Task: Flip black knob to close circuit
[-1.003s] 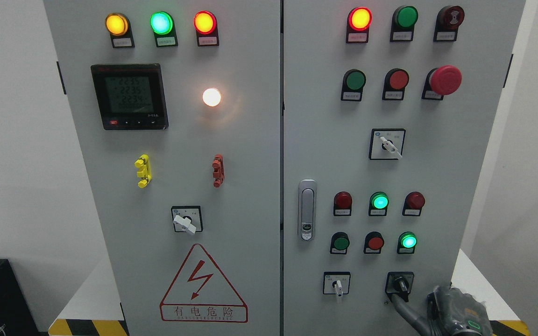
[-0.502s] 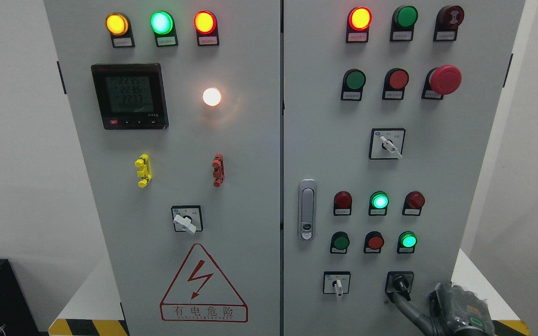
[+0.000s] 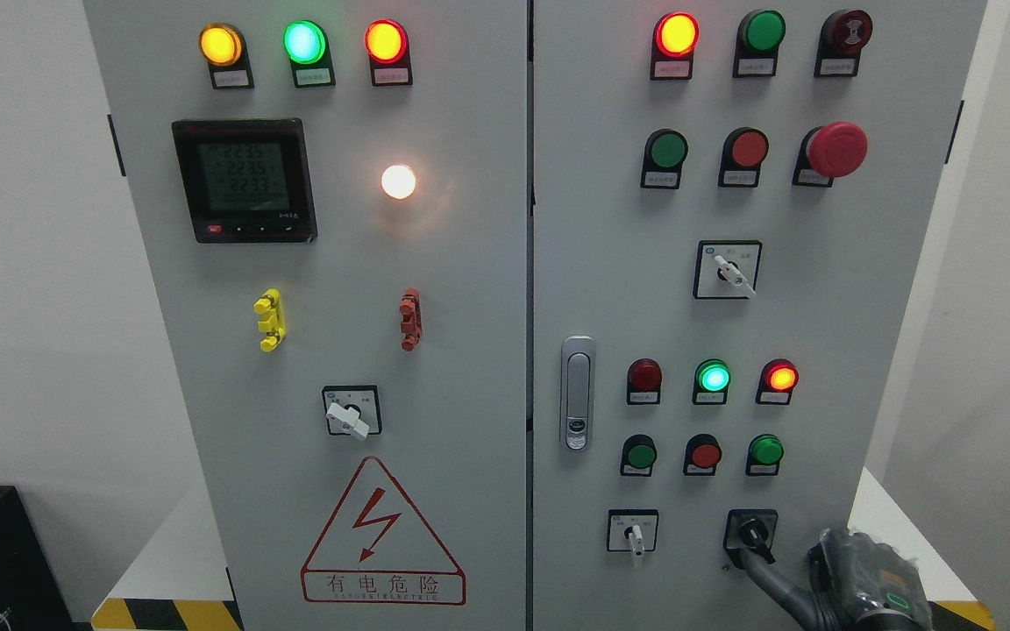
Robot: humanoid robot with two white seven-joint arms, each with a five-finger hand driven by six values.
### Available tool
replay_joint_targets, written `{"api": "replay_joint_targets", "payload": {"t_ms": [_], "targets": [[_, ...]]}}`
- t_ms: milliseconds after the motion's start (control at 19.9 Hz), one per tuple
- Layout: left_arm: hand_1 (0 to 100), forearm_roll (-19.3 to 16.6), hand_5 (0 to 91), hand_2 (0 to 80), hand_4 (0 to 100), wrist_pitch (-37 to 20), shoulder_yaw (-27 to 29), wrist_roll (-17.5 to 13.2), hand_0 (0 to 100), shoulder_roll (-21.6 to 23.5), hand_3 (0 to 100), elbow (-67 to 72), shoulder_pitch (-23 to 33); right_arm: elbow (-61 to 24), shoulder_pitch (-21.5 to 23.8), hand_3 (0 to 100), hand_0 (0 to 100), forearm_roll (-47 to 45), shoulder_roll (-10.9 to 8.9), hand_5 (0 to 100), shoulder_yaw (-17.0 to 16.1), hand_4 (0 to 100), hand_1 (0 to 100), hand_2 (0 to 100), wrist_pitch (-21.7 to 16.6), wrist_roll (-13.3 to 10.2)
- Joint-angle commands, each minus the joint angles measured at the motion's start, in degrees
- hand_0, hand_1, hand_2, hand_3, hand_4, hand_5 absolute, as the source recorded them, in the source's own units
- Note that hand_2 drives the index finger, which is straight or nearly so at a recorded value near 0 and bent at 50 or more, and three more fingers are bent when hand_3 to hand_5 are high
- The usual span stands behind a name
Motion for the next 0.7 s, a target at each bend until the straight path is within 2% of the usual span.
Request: {"api": "replay_joint_targets", "payload": {"t_ms": [0, 652], "targets": [[56, 0.0, 0.0, 0.0, 0, -0.04, 0.0, 0.02, 12, 0.0, 0, 0.01, 1.23, -0.09, -0.01, 100, 0, -0.17, -0.77, 94, 0.04, 92, 3, 89, 0.13, -0.17], [56, 0.0, 0.0, 0.0, 0, 0.05, 0.0, 0.02, 12, 0.0, 0, 0.01, 1.23, -0.36, -0.01, 100, 0, -0.78, -1.47, 94, -0.31, 92, 3, 88, 0.13, -0.17]]}}
